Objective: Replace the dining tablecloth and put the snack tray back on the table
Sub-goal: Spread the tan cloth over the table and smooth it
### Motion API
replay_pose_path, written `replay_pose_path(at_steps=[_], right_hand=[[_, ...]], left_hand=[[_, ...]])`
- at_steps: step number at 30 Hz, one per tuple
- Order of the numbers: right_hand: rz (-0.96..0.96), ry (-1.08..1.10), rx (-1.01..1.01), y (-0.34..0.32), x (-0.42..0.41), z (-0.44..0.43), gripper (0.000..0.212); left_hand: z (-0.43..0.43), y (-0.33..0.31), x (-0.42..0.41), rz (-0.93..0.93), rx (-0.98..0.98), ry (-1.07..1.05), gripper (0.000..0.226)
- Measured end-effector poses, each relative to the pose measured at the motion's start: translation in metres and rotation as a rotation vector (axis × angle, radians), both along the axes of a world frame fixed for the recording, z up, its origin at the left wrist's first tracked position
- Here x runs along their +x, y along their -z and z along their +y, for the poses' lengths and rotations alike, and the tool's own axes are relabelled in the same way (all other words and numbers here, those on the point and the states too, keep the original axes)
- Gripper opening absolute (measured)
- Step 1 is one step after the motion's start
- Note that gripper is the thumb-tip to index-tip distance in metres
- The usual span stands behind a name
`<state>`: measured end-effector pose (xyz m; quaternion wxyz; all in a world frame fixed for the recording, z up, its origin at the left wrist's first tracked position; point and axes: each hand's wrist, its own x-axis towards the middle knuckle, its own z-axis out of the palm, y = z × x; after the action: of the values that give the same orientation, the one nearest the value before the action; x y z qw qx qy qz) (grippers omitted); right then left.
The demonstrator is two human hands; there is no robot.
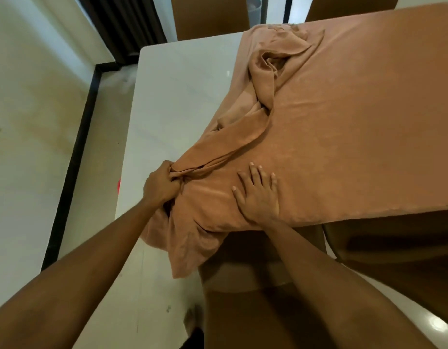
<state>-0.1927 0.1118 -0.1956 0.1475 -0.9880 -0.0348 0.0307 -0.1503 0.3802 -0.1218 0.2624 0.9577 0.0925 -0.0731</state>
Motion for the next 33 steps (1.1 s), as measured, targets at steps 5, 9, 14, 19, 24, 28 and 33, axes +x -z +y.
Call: replay_pose_path(at_steps=[5, 9, 14, 19, 24, 28, 33], right_hand=[[0.03, 0.034, -0.023, -0.001, 0.004, -0.003, 0.056], [0.099, 0.112, 0.015, -0.009, 0.006, 0.014, 0.053], [0.14, 0.407, 0.037, -0.031, 0.02, 0.064, 0.046], [0.143, 0.46, 0.048, -0.052, 0.035, 0.125, 0.038], [0.036, 0.518, 0.208, -0.051, 0.047, 0.161, 0.038], [-0.067, 0.559, 0.285, -0.051, 0.076, 0.154, 0.033], [-0.128, 0.589, 0.306, -0.043, 0.13, 0.116, 0.037]], left_hand=[[0.075, 0.002, -0.003, -0.009, -0.07, -0.075, 0.031], [0.152, 0.01, -0.005, -0.015, -0.127, -0.066, 0.033], [0.224, 0.024, -0.002, 0.071, -0.056, -0.146, 0.014], [0.239, 0.023, -0.002, 0.213, -0.077, -0.178, 0.048], [0.196, 0.003, 0.031, -0.055, -0.063, 0.117, 0.053], [0.15, -0.003, 0.079, -0.166, 0.027, 0.448, 0.054], [0.078, 0.004, 0.14, -0.15, 0.223, 0.864, 0.053]])
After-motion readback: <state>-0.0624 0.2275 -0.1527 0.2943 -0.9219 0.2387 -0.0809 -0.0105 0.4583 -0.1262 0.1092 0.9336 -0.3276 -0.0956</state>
